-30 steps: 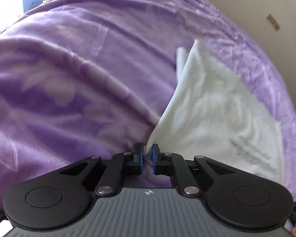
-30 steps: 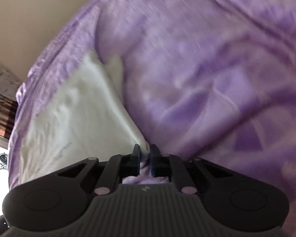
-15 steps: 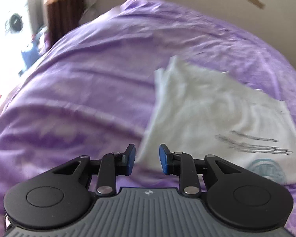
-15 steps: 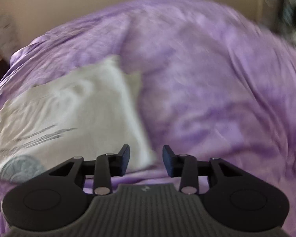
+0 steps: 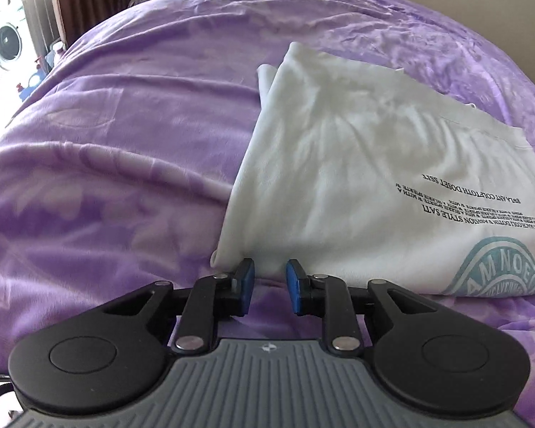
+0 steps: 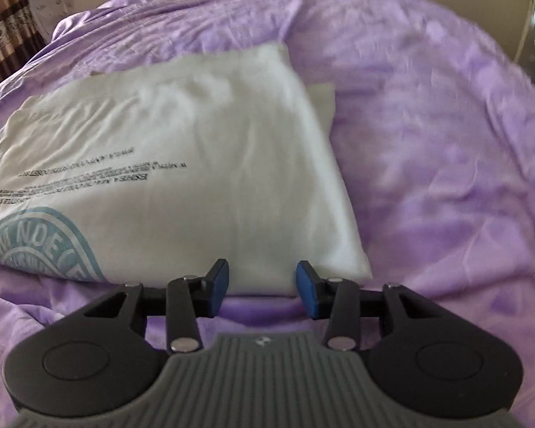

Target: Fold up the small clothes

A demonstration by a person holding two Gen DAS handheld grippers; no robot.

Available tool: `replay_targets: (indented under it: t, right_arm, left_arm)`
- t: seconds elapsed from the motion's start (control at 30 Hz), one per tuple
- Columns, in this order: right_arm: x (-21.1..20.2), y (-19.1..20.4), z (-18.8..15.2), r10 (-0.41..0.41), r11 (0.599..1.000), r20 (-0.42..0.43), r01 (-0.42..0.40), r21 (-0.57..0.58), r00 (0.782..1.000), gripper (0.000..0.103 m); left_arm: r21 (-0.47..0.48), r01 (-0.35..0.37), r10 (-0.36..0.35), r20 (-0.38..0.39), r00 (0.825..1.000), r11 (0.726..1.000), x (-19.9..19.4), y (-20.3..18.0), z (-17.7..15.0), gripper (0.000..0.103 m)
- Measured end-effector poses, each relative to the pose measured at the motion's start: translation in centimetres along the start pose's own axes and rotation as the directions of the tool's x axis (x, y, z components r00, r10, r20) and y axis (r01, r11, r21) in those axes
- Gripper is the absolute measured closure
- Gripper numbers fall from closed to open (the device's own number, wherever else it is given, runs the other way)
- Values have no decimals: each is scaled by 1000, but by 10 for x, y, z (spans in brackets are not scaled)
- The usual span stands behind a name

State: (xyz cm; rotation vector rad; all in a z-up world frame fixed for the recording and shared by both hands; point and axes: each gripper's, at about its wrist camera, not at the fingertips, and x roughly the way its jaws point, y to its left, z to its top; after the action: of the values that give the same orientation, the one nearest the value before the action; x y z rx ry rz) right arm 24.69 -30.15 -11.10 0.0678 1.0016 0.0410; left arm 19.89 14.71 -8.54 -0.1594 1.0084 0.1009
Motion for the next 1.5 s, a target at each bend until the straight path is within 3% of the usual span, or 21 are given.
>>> replay_targets:
  t: [0.17, 0.37, 0.53, 0.83, 0.97, 1.03, 1.1, 1.2, 1.37, 1.5]
  right_arm:
    - [-8, -1, 7, 21, 1000, 12, -21, 12, 1000, 64]
    - [-23, -18, 44, 84, 995, 50, -87, 55, 995, 49]
    - [-3, -41, 80, 95, 991, 45, -99, 89, 994, 40]
    - [69, -85, 109, 259, 922, -21, -240, 304, 966, 40]
    - [95, -100, 114, 348, 870, -14, -317, 377, 938, 40]
    - [104, -105, 117, 393, 843, 3, -361, 400, 920, 47]
    - [111, -108, 120, 424, 819, 21, -393, 417, 905, 70]
    - [114, -112, 124, 460, 794, 34, -428, 431, 887, 93]
    - [82, -102, 141, 465, 806, 62, -451, 384, 883, 97]
    - [45, -72, 165, 453, 829, 62, -446, 338, 889, 98]
  left_arm:
    - [35, 8, -10, 42, 999, 999, -21, -8, 11, 75]
    - [115, 5, -10, 50, 999, 993, -21, -37, 44, 75]
    - [168, 33, -40, 41, 998, 985, -4, -69, 65, 73]
    - [197, 79, -79, -7, 997, 977, 40, -112, 84, 72]
    - [198, 81, -78, -25, 997, 977, 57, -118, 90, 72]
    - [197, 82, -78, -30, 997, 977, 61, -119, 93, 72]
    - [193, 86, -81, -33, 996, 977, 64, -118, 95, 72]
    - [188, 100, -94, -37, 995, 977, 62, -114, 97, 72]
    - [180, 103, -99, -32, 995, 978, 49, -98, 100, 72]
    - [165, 108, -108, -10, 994, 980, 30, -80, 105, 72]
